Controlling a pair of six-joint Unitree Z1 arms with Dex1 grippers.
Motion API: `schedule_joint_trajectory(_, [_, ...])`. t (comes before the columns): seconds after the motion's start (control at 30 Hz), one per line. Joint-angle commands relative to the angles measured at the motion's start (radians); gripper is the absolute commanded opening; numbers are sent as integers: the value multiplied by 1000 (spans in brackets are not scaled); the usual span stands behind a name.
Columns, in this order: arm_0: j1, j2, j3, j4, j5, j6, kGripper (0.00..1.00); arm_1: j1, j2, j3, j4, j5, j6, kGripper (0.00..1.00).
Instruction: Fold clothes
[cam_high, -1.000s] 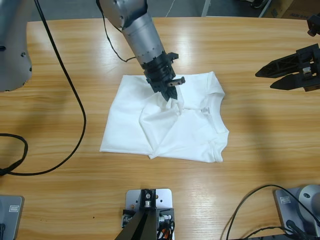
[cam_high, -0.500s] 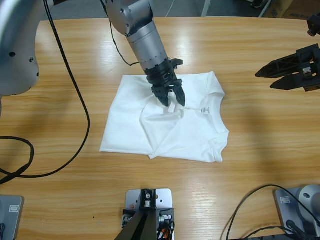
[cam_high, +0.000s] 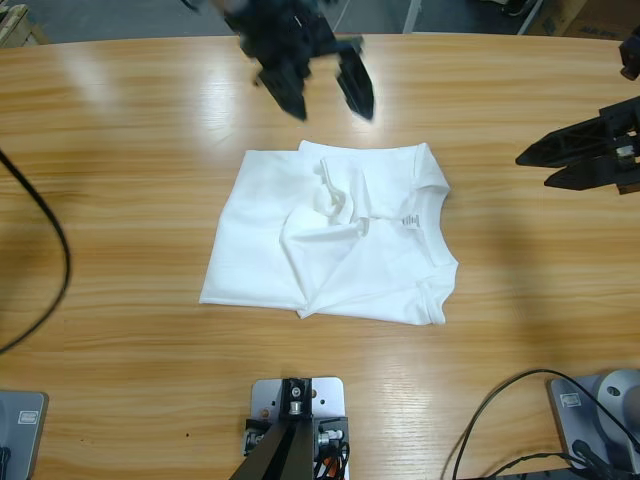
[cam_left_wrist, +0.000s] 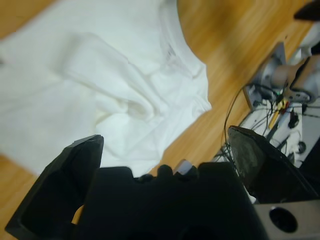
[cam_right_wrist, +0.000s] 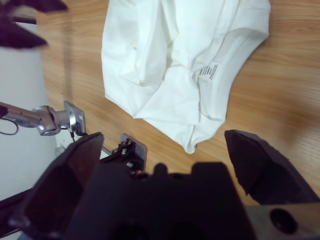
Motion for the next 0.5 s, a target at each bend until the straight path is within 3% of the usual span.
schedule_joint_trajectory(0.03, [111,-271,355,-14,28,24,968,13,-36,55,14,11,-12,987])
schedule_joint_trajectory(0.13, [141,-473,833,-333,10,-23,968,18,-34,58,13,10,-12,987])
schedule_joint_trajectory(0.27, [154,-601,1237,-644,-75,-121,952,33,-29,64,13,4,-12,987])
schedule_joint_trajectory(0.4, [156,-641,1488,-922,-154,-223,950,42,-30,62,17,3,-12,987])
schedule_joint_trajectory(0.5, [181,-621,1573,-1032,-187,-247,945,48,-35,64,28,3,-12,987])
